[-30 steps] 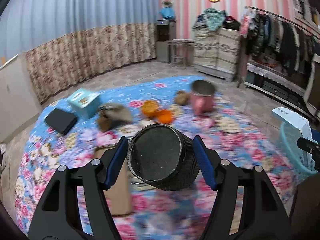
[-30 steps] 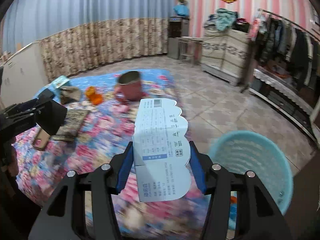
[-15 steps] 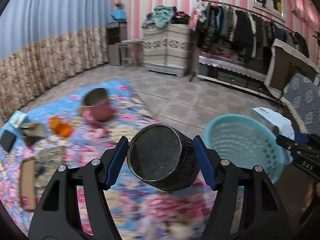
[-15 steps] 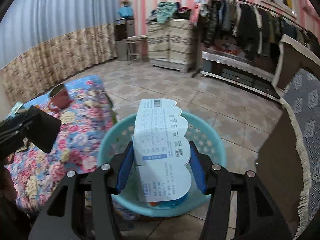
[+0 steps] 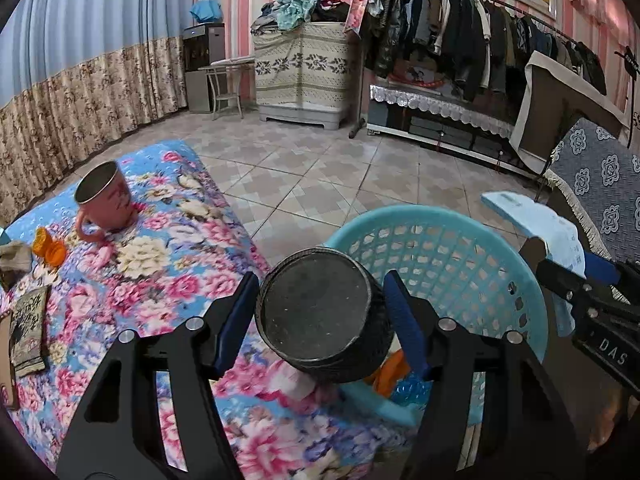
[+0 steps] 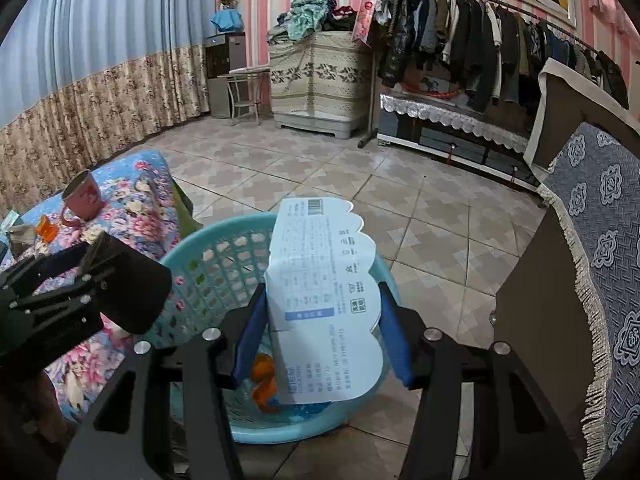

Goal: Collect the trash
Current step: 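Carry the cylinder and receipt to the blue basket and release both inside, then move both tools back over the bed, then grasp the khaki cloth with the left tool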

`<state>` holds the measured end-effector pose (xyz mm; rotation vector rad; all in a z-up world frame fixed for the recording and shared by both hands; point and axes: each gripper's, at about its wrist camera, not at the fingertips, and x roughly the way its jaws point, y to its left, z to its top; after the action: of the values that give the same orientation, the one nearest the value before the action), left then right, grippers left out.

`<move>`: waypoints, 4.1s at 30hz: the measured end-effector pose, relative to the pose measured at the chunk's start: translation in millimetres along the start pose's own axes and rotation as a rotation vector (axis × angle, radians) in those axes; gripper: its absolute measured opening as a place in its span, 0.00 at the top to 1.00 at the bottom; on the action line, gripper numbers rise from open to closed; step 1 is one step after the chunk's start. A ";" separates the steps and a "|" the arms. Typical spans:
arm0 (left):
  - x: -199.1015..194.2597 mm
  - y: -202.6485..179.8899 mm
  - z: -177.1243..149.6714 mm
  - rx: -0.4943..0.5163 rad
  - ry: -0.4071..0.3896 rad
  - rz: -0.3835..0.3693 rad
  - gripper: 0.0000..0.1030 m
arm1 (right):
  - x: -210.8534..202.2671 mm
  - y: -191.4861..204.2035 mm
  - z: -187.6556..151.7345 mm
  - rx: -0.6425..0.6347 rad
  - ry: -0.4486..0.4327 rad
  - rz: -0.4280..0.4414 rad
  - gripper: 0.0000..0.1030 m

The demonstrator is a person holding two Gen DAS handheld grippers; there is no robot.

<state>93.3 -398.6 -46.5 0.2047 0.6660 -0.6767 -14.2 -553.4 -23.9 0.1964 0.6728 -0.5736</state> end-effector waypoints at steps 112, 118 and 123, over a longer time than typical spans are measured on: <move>2.2 452.2 -2.1 -0.251 0.073 0.453 0.77 | 99.7 396.4 23.7 -0.240 0.017 0.300 0.09; -31.1 449.9 6.8 -0.305 -0.032 0.445 0.81 | 96.9 401.1 25.2 -0.242 0.014 0.317 0.09; -73.4 442.5 9.5 -0.297 -0.089 0.488 0.81 | 91.1 407.6 25.8 -0.261 0.009 0.328 0.09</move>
<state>337.6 -24.3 -8.0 0.0557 0.5925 -0.1140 285.7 -264.5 -66.0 0.0622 0.6995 -0.1682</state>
